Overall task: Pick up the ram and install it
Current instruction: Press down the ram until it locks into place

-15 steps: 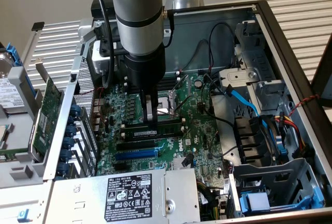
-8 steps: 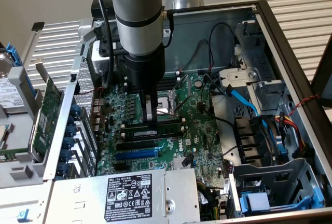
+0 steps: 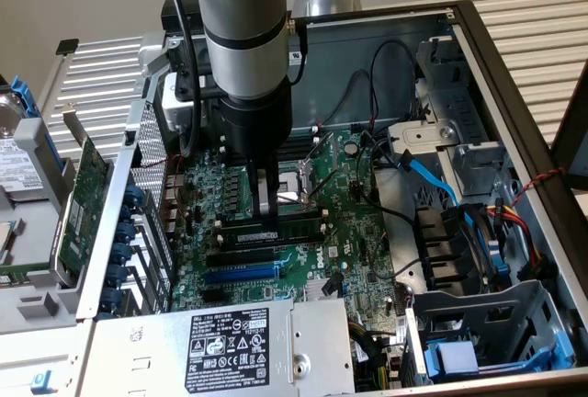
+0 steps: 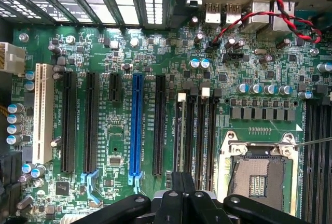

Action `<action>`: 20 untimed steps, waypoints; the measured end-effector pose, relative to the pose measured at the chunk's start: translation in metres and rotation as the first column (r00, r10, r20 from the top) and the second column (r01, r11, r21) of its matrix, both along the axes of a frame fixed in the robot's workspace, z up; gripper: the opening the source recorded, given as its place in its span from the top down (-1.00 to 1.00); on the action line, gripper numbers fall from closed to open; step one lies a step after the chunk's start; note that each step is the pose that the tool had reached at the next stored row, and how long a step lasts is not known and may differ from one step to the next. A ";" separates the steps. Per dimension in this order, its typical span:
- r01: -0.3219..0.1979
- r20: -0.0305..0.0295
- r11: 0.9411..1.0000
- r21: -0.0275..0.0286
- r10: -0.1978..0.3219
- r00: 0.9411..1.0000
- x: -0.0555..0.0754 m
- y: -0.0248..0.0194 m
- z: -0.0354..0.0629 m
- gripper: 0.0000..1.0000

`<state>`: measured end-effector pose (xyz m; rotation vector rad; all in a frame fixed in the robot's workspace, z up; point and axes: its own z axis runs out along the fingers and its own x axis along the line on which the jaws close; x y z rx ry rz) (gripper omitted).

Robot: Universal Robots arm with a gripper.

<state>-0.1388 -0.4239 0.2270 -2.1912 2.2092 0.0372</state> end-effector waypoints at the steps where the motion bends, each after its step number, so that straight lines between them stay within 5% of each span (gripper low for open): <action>1: 0.000 0.000 1.000 0.000 0.000 1.000 0.000 0.0000 0.0000 0.79; 12: 0.000 0.001 1.000 0.000 0.000 1.000 0.000 -0.0007 0.0213 0.79; 20: 0.000 0.001 1.000 0.000 0.000 1.000 0.000 -0.0007 0.0220 0.79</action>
